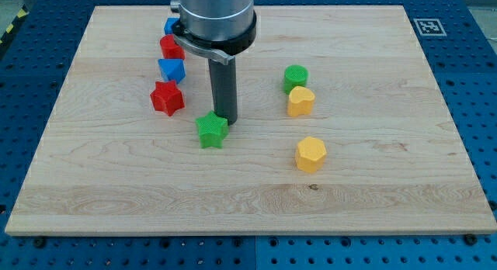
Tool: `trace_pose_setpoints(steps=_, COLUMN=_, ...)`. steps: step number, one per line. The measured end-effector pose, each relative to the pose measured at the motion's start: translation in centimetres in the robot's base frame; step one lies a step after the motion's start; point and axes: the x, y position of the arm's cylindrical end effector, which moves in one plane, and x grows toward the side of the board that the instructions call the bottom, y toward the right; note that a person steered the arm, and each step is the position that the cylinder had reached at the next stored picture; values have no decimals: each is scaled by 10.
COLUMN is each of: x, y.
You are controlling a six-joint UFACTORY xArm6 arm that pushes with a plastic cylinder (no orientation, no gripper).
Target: Slide the green star to the bottom of the red star
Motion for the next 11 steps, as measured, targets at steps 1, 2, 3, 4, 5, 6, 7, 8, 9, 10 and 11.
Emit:
trace_pose_setpoints(steps=1, x=-6, y=3)
trace_pose_setpoints(steps=2, x=-8, y=60)
trace_pose_setpoints(steps=3, x=5, y=69)
trace_pose_setpoints(steps=4, x=31, y=69)
trace_pose_setpoints(steps=5, x=37, y=64)
trace_pose_setpoints(steps=6, x=37, y=53)
trace_pose_setpoints(steps=7, x=37, y=31)
trace_pose_setpoints(steps=8, x=37, y=7)
trace_pose_setpoints(steps=9, x=37, y=-7)
trace_pose_setpoints(steps=10, x=34, y=-17)
trace_pose_setpoints(steps=11, x=30, y=-31)
